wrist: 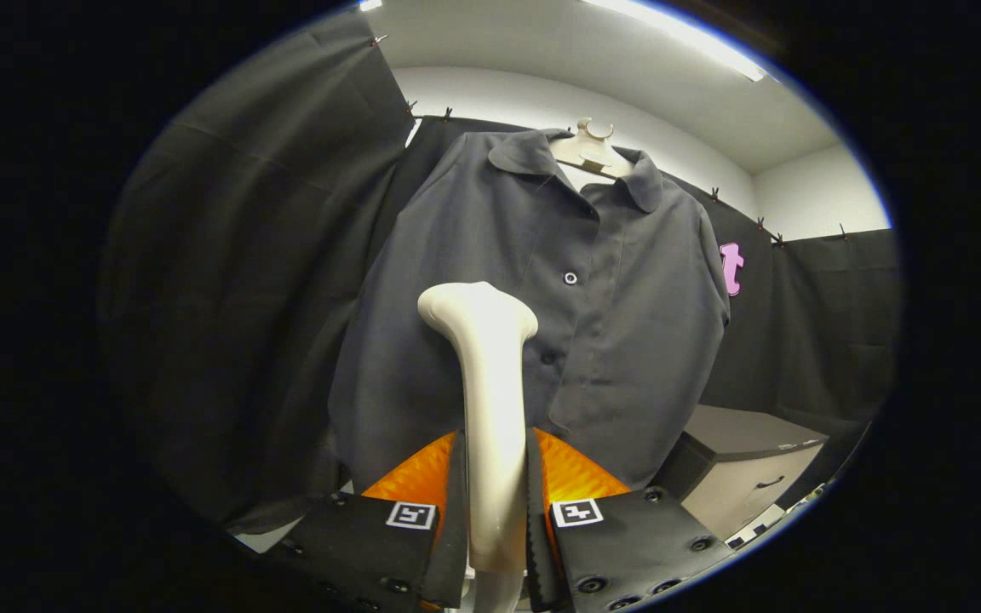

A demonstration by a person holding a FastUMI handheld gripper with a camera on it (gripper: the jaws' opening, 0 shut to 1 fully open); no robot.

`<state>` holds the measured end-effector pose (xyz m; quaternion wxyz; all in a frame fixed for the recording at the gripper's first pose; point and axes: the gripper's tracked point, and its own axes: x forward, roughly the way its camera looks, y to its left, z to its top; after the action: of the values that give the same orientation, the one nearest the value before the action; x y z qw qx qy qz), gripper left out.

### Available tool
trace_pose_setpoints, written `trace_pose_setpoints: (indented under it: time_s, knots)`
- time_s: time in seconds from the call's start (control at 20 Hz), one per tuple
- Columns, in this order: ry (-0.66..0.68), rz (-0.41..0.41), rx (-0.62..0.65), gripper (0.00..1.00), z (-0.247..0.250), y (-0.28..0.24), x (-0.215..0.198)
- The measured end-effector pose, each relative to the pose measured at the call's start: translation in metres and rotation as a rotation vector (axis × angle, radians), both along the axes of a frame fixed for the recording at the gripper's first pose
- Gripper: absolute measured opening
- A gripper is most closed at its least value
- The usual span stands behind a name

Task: Iron the clothes twice with a garment steamer, once on the left side and once on the right side.

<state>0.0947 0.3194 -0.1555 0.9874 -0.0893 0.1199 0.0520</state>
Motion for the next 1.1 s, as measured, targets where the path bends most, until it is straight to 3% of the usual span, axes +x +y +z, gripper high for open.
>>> trace_pose_setpoints:
  time_s: [0.55,1.1]
  knots:
    - [0.113,0.007,0.002,0.36,-0.061,0.002,-0.031]
    - [0.169,0.014,0.006,0.36,-0.078,0.005,-0.044]
